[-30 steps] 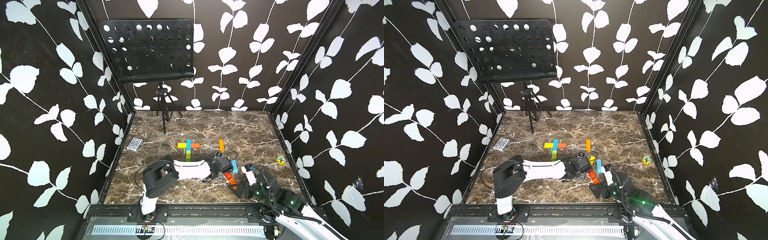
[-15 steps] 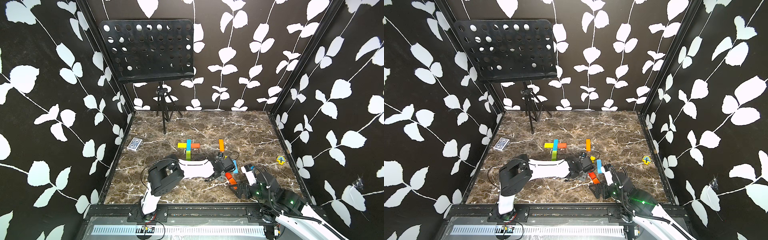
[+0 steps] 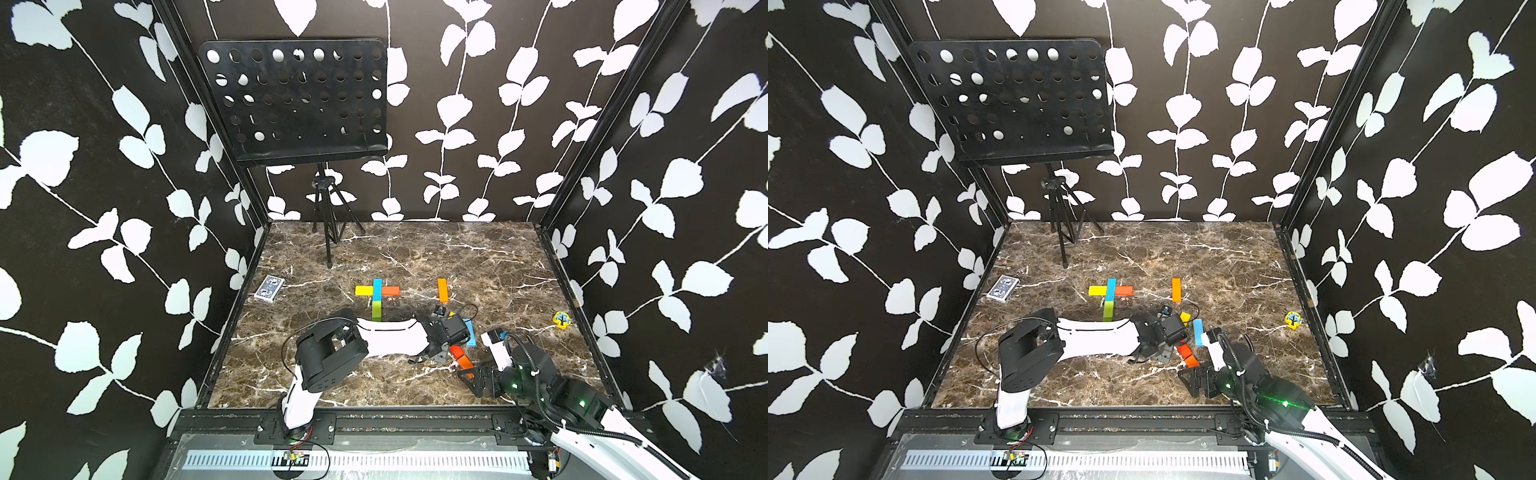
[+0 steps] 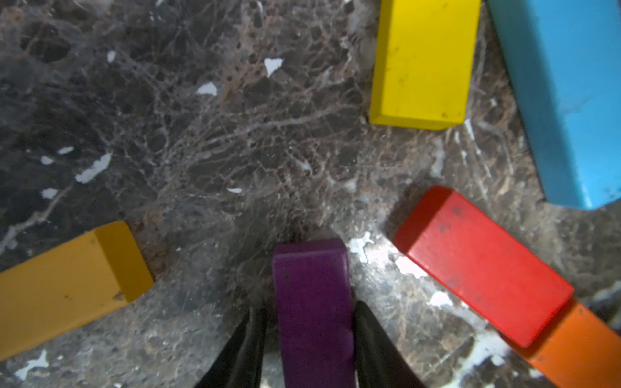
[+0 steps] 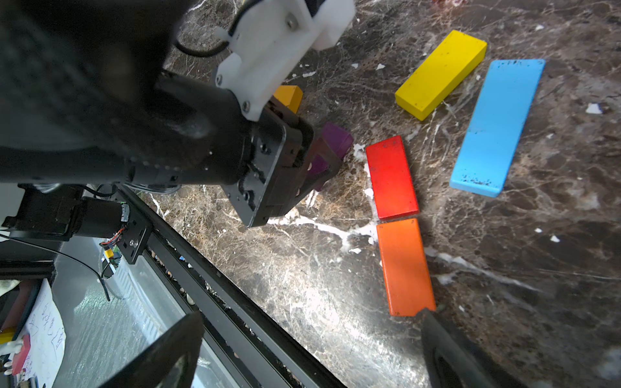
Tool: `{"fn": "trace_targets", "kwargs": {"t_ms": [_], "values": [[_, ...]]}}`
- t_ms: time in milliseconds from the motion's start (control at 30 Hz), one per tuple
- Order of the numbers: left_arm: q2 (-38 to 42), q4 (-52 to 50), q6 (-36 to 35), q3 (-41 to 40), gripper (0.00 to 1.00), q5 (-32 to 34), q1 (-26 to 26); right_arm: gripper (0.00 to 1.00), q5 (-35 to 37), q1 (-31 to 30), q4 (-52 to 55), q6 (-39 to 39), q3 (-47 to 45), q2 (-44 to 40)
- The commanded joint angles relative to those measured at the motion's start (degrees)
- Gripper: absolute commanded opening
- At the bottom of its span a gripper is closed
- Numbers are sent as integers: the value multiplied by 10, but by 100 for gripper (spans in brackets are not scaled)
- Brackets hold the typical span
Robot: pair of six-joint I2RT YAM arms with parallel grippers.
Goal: Assemble the letter t with building blocks
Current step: Pick up the building block from the center of the board.
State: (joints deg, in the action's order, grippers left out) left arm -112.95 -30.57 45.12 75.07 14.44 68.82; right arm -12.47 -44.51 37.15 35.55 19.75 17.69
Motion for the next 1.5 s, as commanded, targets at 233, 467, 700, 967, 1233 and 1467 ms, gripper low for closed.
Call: {"fn": "trace_targets", "kwargs": {"t_ms": [233, 467, 700, 967, 1233, 1467], "values": [[-2, -16, -23, 20, 44, 5, 2, 99, 3, -4, -11, 0, -2, 8], [-2, -18, -24, 16, 37, 0, 2, 99, 5, -4, -12, 0, -2, 9], [8, 0, -35, 9, 31, -4, 1, 99, 8, -4, -12, 0, -2, 8], [3, 20, -90, 17, 29, -25, 1, 99, 15, -4, -18, 3, -3, 15], [18, 14, -167, 40, 28, -21, 1, 99, 43, -4, -31, -3, 7, 71], [35, -31, -225, 78, 28, -10, -16, 99, 103, -4, 1, -19, 63, 80]]}}
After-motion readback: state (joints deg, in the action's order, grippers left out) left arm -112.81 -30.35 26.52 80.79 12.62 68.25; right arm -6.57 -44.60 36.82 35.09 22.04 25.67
